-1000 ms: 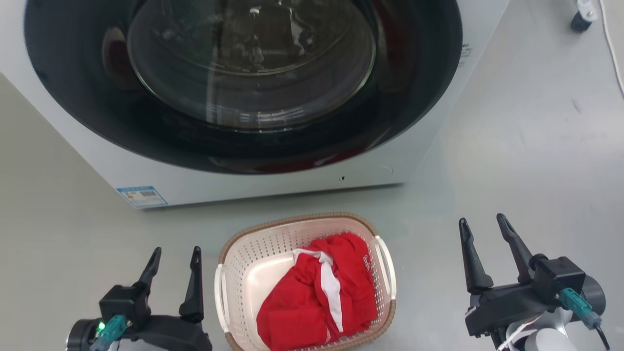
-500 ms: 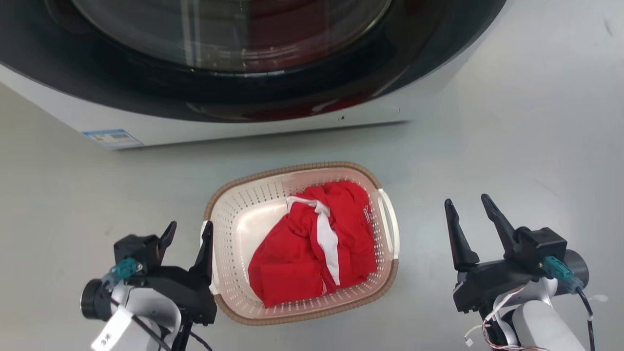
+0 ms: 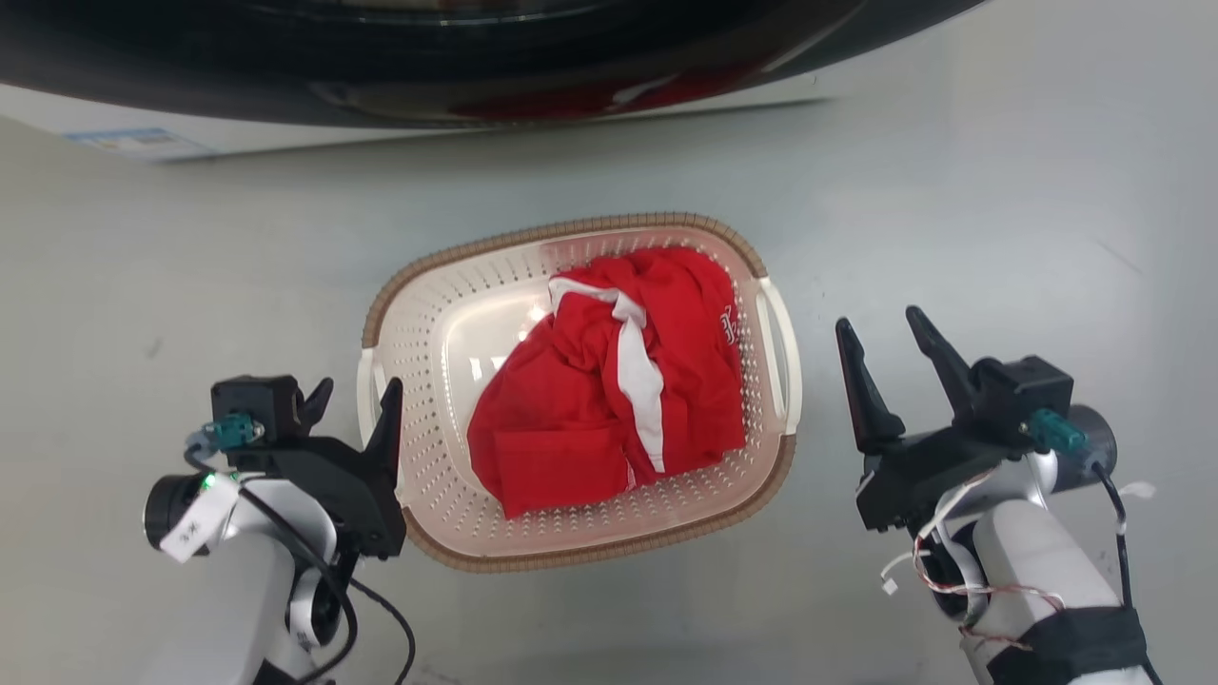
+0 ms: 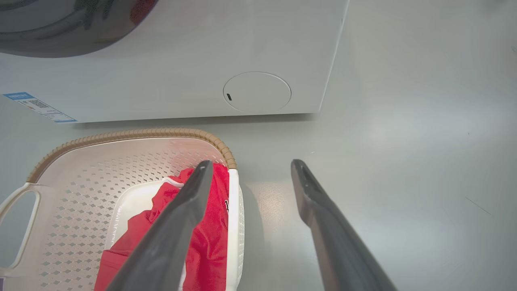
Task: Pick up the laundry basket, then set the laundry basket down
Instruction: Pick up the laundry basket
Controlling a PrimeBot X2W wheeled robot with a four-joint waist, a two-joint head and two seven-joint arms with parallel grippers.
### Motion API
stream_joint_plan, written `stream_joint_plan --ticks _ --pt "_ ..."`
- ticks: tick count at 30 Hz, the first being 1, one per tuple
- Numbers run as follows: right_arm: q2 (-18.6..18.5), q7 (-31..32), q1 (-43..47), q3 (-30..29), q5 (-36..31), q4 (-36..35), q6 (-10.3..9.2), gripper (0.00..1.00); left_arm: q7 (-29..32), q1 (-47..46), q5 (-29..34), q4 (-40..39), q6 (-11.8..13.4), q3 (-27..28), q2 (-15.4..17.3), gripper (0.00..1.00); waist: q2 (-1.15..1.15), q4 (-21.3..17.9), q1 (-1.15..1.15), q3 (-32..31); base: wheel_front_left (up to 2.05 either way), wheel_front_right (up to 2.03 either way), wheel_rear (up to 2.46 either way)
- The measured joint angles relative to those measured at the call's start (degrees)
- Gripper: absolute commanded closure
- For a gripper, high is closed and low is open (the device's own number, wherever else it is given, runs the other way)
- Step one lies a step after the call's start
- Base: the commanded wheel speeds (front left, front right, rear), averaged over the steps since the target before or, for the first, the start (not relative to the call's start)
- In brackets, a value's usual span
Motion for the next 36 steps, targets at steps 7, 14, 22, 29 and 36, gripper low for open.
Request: stream_joint_plan --ticks 7,14,22,29,36 --pt "0.33 0.08 -6.20 1.37 0.02 2.72 0.70 0.00 1.09 -6.36 -1.68 3.77 -1.01 1.03 -0.01 0.00 0.00 0.25 0.00 6.06 0.00 0.00 0.00" --pt "0.57 0.08 -12.27 3.70 -0.33 7.02 1.30 0.00 1.53 -11.29 -1.70 8.55 -2.20 1.32 0.73 0.00 0.00 0.54 0.00 11.74 0.00 0.00 0.00" --pt "0.78 0.57 -16.14 6.23 -0.64 13.46 2.22 0.00 1.41 -15.53 -1.74 13.32 -3.58 0.65 -0.01 0.00 0.00 0.83 0.00 15.84 0.00 0.00 0.00" --pt "1.76 0.81 -18.53 7.13 -0.01 17.09 2.89 1.00 -0.03 -18.26 -2.37 16.08 -4.72 0.37 -1.74 1.00 -0.03 1.36 -0.03 16.74 0.00 0.00 0.00" --pt "1.68 -0.02 -19.56 7.45 1.26 19.64 3.21 1.00 -1.63 -19.30 -2.55 18.55 -5.43 0.07 -2.04 1.00 -0.03 1.53 -0.03 16.62 0.00 0.00 0.00"
